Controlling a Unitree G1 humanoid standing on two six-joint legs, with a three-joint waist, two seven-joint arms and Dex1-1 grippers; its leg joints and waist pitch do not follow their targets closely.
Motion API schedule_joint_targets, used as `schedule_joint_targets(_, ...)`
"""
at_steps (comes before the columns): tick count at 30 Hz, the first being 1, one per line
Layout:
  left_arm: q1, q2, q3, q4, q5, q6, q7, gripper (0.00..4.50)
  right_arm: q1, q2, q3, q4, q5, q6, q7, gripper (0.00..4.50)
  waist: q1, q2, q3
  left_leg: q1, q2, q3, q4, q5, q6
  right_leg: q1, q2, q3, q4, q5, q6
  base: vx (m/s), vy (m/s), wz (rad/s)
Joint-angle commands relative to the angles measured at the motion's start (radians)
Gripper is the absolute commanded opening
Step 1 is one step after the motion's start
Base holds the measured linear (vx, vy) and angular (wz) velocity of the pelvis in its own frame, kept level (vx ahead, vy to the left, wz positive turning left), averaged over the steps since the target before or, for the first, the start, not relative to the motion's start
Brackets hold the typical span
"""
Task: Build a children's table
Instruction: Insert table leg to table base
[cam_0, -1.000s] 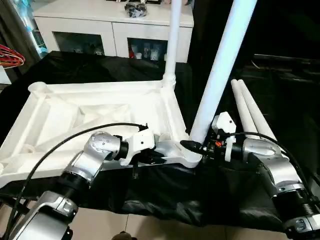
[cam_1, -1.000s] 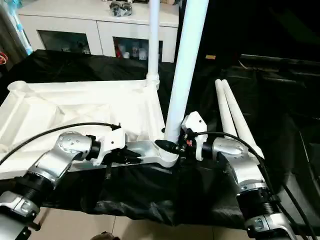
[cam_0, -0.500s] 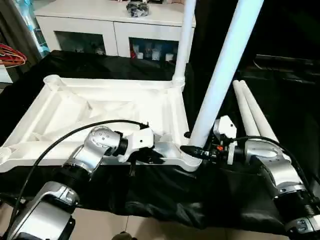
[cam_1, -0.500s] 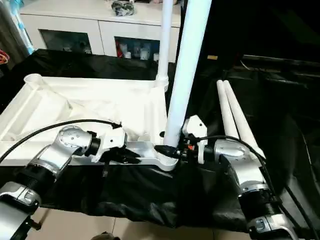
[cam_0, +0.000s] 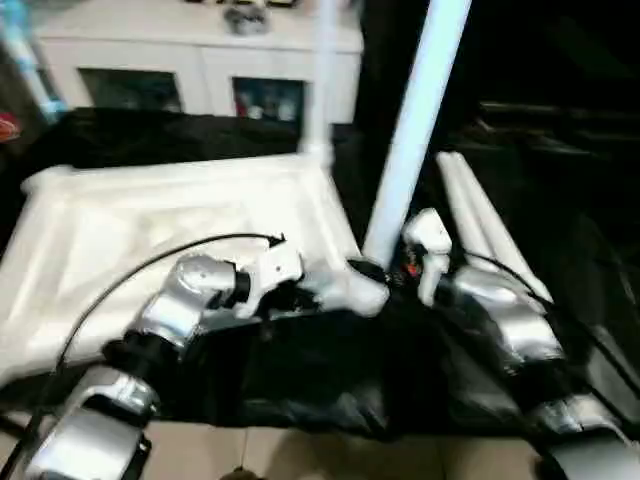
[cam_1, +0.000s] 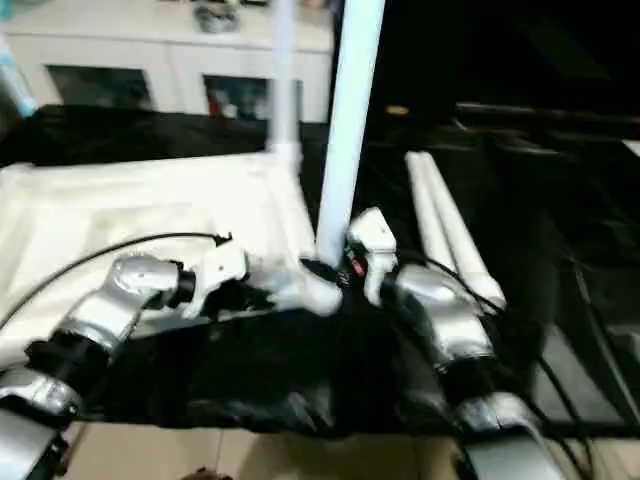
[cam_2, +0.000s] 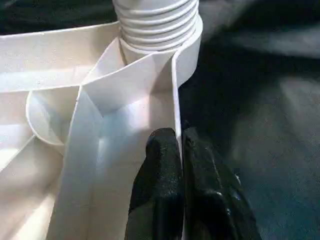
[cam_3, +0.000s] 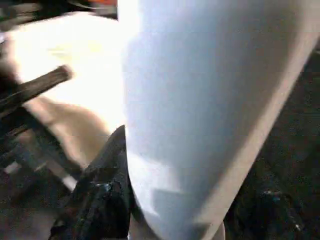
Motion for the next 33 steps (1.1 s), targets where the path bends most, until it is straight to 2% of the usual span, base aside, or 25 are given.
schedule_joint_targets(1, -0.01, -0.036, 0.018, -0.102, 0.024, 0.068, 0.089, 0.0, -0.013, 0.01, -0.037, 0.191, -0.074, 0.04, -0.203, 1.9, -0.009, 0.01, -0.035, 0.022, 0.059, -0.044, -0.093, -0.576, -0.069, 0.008, -0.094, 0.036, -0.105, -0.584, -0.142, 0.0, 0.0, 0.0)
schedule_joint_targets(3, -0.01, -0.053, 0.027, -0.112, 0.033, 0.098, 0.131, 0.0, -0.026, 0.022, -0.044, 0.211, -0.073, 0.041, -0.233, 1.9, -0.012, 0.008, -0.033, 0.026, 0.055, -0.043, -0.089, -0.588, -0.064, 0.006, -0.098, 0.029, -0.11, -0.604, -0.134, 0.0, 0.0, 0.0)
schedule_joint_targets(5, -0.007, -0.095, 0.044, -0.145, 0.039, 0.165, 0.213, 0.0, -0.054, 0.049, -0.054, 0.257, -0.071, 0.026, -0.284, 1.9, -0.01, 0.008, -0.033, 0.028, 0.056, -0.04, -0.087, -0.578, -0.056, 0.003, -0.101, 0.032, -0.114, -0.596, -0.136, 0.0, 0.0, 0.0)
schedule_joint_targets(7, -0.006, -0.116, 0.05, -0.156, 0.044, 0.19, 0.257, 0.0, -0.067, 0.066, -0.062, 0.277, -0.063, 0.022, -0.299, 1.9, -0.011, 0.009, -0.034, 0.021, 0.058, -0.039, -0.092, -0.555, -0.051, 0.008, -0.097, 0.034, -0.108, -0.529, -0.151, 0.0, 0.0, 0.0)
schedule_joint_targets(9, -0.005, -0.13, 0.047, -0.16, 0.054, 0.201, 0.292, 0.0, -0.078, 0.084, -0.07, 0.297, -0.053, 0.023, -0.306, 1.89, -0.011, 0.008, -0.036, 0.019, 0.058, -0.034, -0.094, -0.538, -0.046, 0.009, -0.093, 0.037, -0.103, -0.462, -0.168, 0.0, 0.0, 0.0)
schedule_joint_targets(13, -0.001, -0.135, 0.034, -0.17, 0.065, 0.203, 0.31, 0.0, -0.091, 0.108, -0.068, 0.329, -0.058, 0.009, -0.315, 1.89, -0.006, 0.009, -0.037, 0.018, 0.057, -0.024, -0.092, -0.49, -0.029, 0.01, -0.094, 0.044, -0.099, -0.4, -0.187, 0.0, 0.0, 0.0)
schedule_joint_targets(15, 0.004, -0.134, 0.031, -0.182, 0.067, 0.213, 0.31, 0.0, -0.097, 0.115, -0.067, 0.341, -0.062, -0.001, -0.315, 1.89, -0.004, 0.008, -0.037, 0.017, 0.057, -0.021, -0.091, -0.47, -0.023, 0.012, -0.095, 0.044, -0.098, -0.394, -0.19, 0.0, 0.0, 0.0)
schedule_joint_targets(16, 0.006, -0.132, 0.028, -0.187, 0.067, 0.215, 0.309, 0.0, -0.1, 0.119, -0.065, 0.344, -0.067, -0.008, -0.316, 1.89, -0.003, 0.01, -0.037, 0.017, 0.057, -0.021, -0.091, -0.465, -0.022, 0.012, -0.096, 0.044, -0.098, -0.395, -0.19, 0.0, 0.0, 0.0)
schedule_joint_targets(19, 0.012, -0.122, 0.022, -0.198, 0.069, 0.213, 0.299, 0.0, -0.106, 0.127, -0.07, 0.352, -0.066, -0.028, -0.303, 1.89, -0.001, 0.007, -0.04, 0.014, 0.057, -0.018, -0.092, -0.424, -0.011, 0.016, -0.094, 0.045, -0.096, -0.362, -0.195, 0.0, 0.0, 0.0)
schedule_joint_targets(21, 0.017, -0.112, 0.015, -0.203, 0.066, 0.199, 0.284, 0.0, -0.111, 0.132, -0.084, 0.35, -0.053, -0.034, -0.285, 2.45, 0.0, 0.007, -0.04, 0.013, 0.057, -0.015, -0.092, -0.401, -0.005, 0.018, -0.092, 0.044, -0.095, -0.345, -0.198, 0.0, 0.0, 0.0)
schedule_joint_targets(23, 0.021, -0.103, 0.009, -0.208, 0.062, 0.187, 0.266, 0.0, -0.115, 0.133, -0.091, 0.343, -0.045, -0.035, -0.276, 2.59, -0.002, 0.006, -0.041, 0.011, 0.057, -0.016, -0.092, -0.392, 0.0, 0.02, -0.093, 0.044, -0.094, -0.347, -0.199, 0.0, 0.0, 0.0)
schedule_joint_targets(25, 0.027, -0.092, 0.0, -0.214, 0.058, 0.162, 0.241, 0.0, -0.119, 0.133, -0.1, 0.329, -0.037, -0.043, -0.26, 2.65, 0.002, 0.007, -0.046, 0.011, 0.06, -0.013, -0.09, -0.356, 0.005, 0.02, -0.092, 0.045, -0.09, -0.302, -0.21, 0.0, 0.0, 0.0)
schedule_joint_targets(27, 0.031, -0.087, -0.001, -0.219, 0.054, 0.159, 0.228, 0.0, -0.121, 0.132, -0.105, 0.322, -0.036, -0.05, -0.251, 2.93, 0.001, 0.01, -0.045, 0.011, 0.061, -0.011, -0.09, -0.351, 0.009, 0.019, -0.089, 0.044, -0.086, -0.274, -0.222, 0.0, 0.0, 0.0)
schedule_joint_targets(28, 0.034, -0.083, -0.003, -0.222, 0.051, 0.154, 0.218, 0.0, -0.121, 0.13, -0.106, 0.312, -0.034, -0.053, -0.235, 2.93, 0.0, 0.008, -0.044, 0.01, 0.059, -0.009, -0.09, -0.352, 0.01, 0.02, -0.088, 0.044, -0.088, -0.278, -0.222, 0.0, 0.0, 0.0)
schedule_joint_targets(29, 0.035, -0.082, -0.003, -0.223, 0.05, 0.152, 0.215, 0.0, -0.121, 0.129, -0.106, 0.309, -0.033, -0.054, -0.227, 3.04, 0.002, 0.007, -0.048, 0.009, 0.059, -0.009, -0.088, -0.328, 0.012, 0.024, -0.091, 0.045, -0.085, -0.258, -0.225, 0.0, 0.0, 0.0)
schedule_joint_targets(31, 0.038, -0.074, -0.008, -0.228, 0.046, 0.142, 0.196, 0.0, -0.117, 0.123, -0.115, 0.284, -0.022, -0.058, -0.209, 3.24, 0.008, 0.01, -0.053, 0.013, 0.059, -0.003, -0.081, -0.264, 0.029, 0.022, -0.088, 0.046, -0.076, -0.161, -0.252, 0.0, 0.0, 0.0)
schedule_joint_targets(32, 0.04, -0.069, -0.01, -0.229, 0.043, 0.135, 0.185, 0.0, -0.113, 0.119, -0.119, 0.266, -0.017, -0.058, -0.201, 3.34, 0.007, 0.009, -0.052, 0.011, 0.059, -0.002, -0.081, -0.256, 0.035, 0.023, -0.087, 0.045, -0.074, -0.145, -0.257, 0.0, 0.0, 0.0)
schedule_joint_targets(33, 0.042, -0.064, -0.013, -0.231, 0.04, 0.124, 0.172, 0.0, -0.108, 0.113, -0.12, 0.246, -0.014, -0.055, -0.189, 3.4, 0.007, 0.009, -0.055, 0.005, 0.059, -0.003, -0.08, -0.223, 0.045, 0.031, -0.086, 0.043, -0.066, -0.105, -0.265, 0.0, 0.0, 0.0)
